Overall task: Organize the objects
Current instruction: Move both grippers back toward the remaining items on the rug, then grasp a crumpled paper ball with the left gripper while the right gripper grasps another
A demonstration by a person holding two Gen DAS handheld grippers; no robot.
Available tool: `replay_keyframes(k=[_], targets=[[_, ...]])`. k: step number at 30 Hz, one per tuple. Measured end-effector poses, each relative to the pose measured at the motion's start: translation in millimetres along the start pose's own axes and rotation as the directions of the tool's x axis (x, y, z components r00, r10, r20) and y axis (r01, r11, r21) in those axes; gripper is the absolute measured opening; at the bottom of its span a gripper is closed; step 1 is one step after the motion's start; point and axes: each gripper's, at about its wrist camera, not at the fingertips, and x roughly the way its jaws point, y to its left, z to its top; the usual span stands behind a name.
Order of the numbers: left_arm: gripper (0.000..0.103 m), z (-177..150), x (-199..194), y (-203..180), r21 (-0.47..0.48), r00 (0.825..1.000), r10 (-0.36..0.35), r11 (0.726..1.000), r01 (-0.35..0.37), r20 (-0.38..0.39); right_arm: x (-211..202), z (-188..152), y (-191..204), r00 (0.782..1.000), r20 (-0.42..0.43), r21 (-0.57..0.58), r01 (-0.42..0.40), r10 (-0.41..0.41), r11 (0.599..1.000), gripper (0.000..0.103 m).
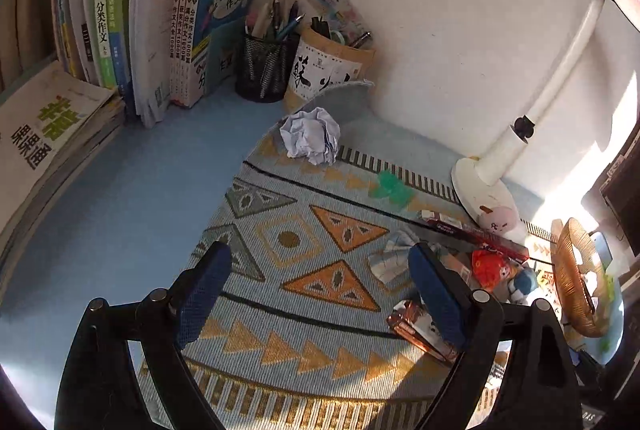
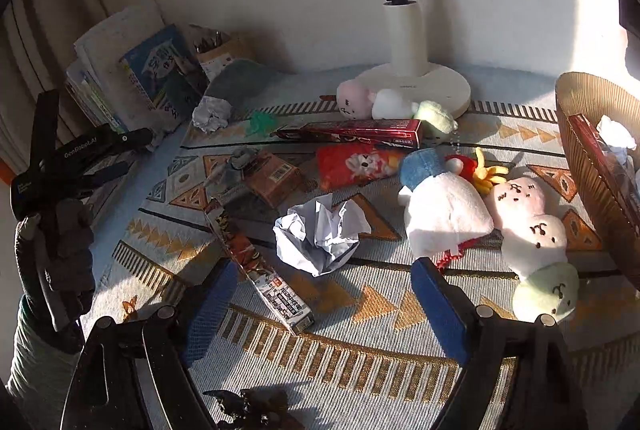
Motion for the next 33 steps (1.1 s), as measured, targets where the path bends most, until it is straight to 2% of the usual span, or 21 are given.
replay_keyframes(k=[1,4,7,10,11,12,14,15,16,17,18,21,25,27,30,33], targets=[[0.09,11.4,12.4,0.6,-0.017,1.0,0.005,1.0,-0.005,-0.003,9.3,4.6,3.0,1.0,-0.007,-0.004,0.005,-0.005,1.0,0.088],[0.09,39.6,51.4,-2.9,-0.046,1.0,0.019,0.999,-0.02,-0.015,32.1,14.8,-0.1,0.998,-0.022,0.032,-0.05,0.051,0.998,0.088],[0.09,55.1,91.3,-8.2,-0.033,0.993,0.105,0.994,-0.107,-0.045,48.5,19.3,-7.4,0.998,-0.031,0.051,-0.057,0.058,0.997,0.088],[0.09,64.0,121.5,-12.8,-0.027,0.989,0.135,0.99,-0.137,-0.06,54.8,18.5,-11.8,0.995,-0.038,0.068,-0.089,0.092,0.994,0.088],[0.089,65.7,127.1,-14.7,-0.025,0.989,0.137,0.99,-0.139,-0.056,53.1,18.5,-11.7,0.996,-0.023,0.065,-0.082,0.084,0.994,0.085],[0.088,66.5,131.9,-17.5,-0.02,0.988,0.146,0.989,-0.147,-0.051,51.7,18.0,-12.1,0.997,-0.014,0.066,-0.076,0.077,0.995,0.075],[0.079,67.6,141.1,-19.8,-0.029,0.988,0.146,0.989,-0.148,-0.053,54.4,16.1,-12.5,0.996,-0.027,0.071,-0.082,0.084,0.994,0.051],[0.054,67.5,146.2,-20.0,-0.034,0.988,0.137,0.99,-0.139,-0.067,54.0,15.2,-13.0,0.996,-0.024,0.078,-0.078,0.08,0.994,0.05],[0.049,67.3,151.1,-19.8,-0.041,0.988,0.127,0.991,-0.131,-0.086,51.5,15.1,-13.2,0.997,-0.009,0.077,-0.079,0.08,0.994,0.048],[0.048,66.6,150.2,-19.4,-0.055,0.991,0.115,0.991,-0.119,-0.073,49.3,14.7,-13.7,0.997,0.005,0.077,-0.082,0.082,0.994,0.048],[0.043,65.8,147.6,-20.9,-0.051,0.992,0.11,0.992,-0.113,-0.06,48.2,15.1,-15.3,0.997,0.013,0.082,-0.082,0.082,0.993,0.048],[0.043,60.5,132.4,-29.2,-0.015,0.995,0.089,0.996,-0.09,-0.046,45.5,15.9,-21.5,0.995,0.026,0.096,-0.103,0.101,0.99,0.048],[0.043,43.0,85.1,-45.9,0.056,0.998,0.062,0.997,-0.061,-0.019,32.7,14.0,-37.1,0.99,0.056,0.141,-0.135,0.128,0.981,0.048],[0.043,29.0,54.0,-55.7,0.114,0.999,0.051,0.992,-0.051,0.003,15.0,7.3,-39.2,0.996,0.06,0.115,-0.079,0.073,0.99,0.048],[0.043,-2.5,7.1,-69.0,0.2,0.999,0.047,0.979,-0.05,0.019,-24.2,-14.3,-47.0,0.993,0.081,0.115,-0.092,0.083,0.989,0.049],[0.044,-44.1,-34.4,-60.1,0.26,0.999,0.039,0.965,-0.04,0.009,-58.1,-45.1,-51.9,0.996,0.085,0.069,0.03,-0.036,0.997,0.049]])
